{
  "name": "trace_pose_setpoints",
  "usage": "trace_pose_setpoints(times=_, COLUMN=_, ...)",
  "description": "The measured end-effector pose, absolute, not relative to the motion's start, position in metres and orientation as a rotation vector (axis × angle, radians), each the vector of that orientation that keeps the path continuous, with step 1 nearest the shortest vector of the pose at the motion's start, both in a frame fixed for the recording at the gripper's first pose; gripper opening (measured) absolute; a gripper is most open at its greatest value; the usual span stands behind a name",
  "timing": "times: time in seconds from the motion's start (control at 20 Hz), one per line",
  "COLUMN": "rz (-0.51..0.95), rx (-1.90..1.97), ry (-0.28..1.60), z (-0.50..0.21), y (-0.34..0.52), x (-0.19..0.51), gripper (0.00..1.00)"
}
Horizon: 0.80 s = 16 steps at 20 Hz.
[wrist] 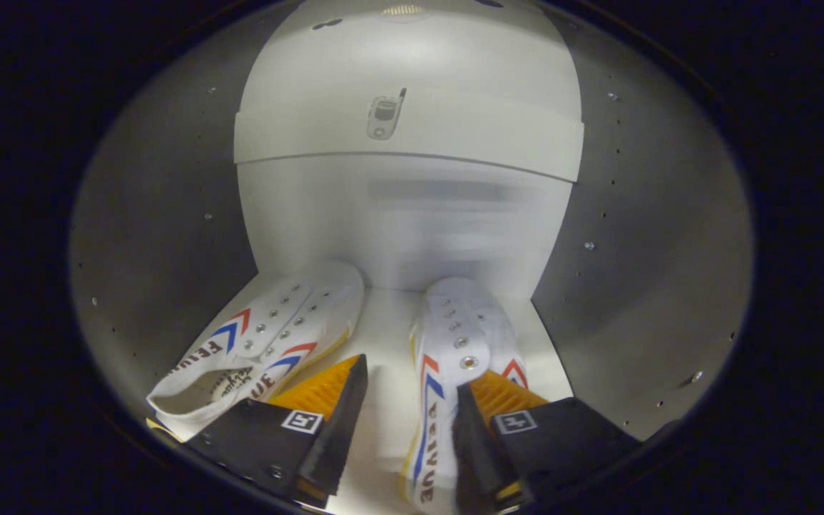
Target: Open the shoe cabinet door, grab the shoes and put them into the shoe cabinet, then close the shoe cabinet door.
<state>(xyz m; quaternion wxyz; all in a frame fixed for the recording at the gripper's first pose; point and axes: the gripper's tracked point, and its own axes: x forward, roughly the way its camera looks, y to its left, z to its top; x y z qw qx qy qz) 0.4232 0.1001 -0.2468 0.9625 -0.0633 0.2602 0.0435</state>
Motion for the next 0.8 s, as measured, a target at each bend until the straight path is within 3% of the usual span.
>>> trace_pose_setpoints(times=0.05, rz=0.082, rx=-0.121, ry=0.522, z=-0.244, y=0.099, x=0.422, gripper=0.8)
trace_pose_setpoints(times=0.25, rz=0.039, rx=-0.066, ry=0.457, z=-0.218, y=0.087, x=0.413, gripper=0.99)
trace_pose_setpoints(times=0.55, rz=0.047, rx=-0.058, ry=0.37, z=-0.172, y=0.092, x=0.367, gripper=0.99)
trace_pose_setpoints(times=0.8, rz=0.051, rx=-0.04, ry=0.289, z=-0.13, y=0.108, x=0.288, gripper=0.99)
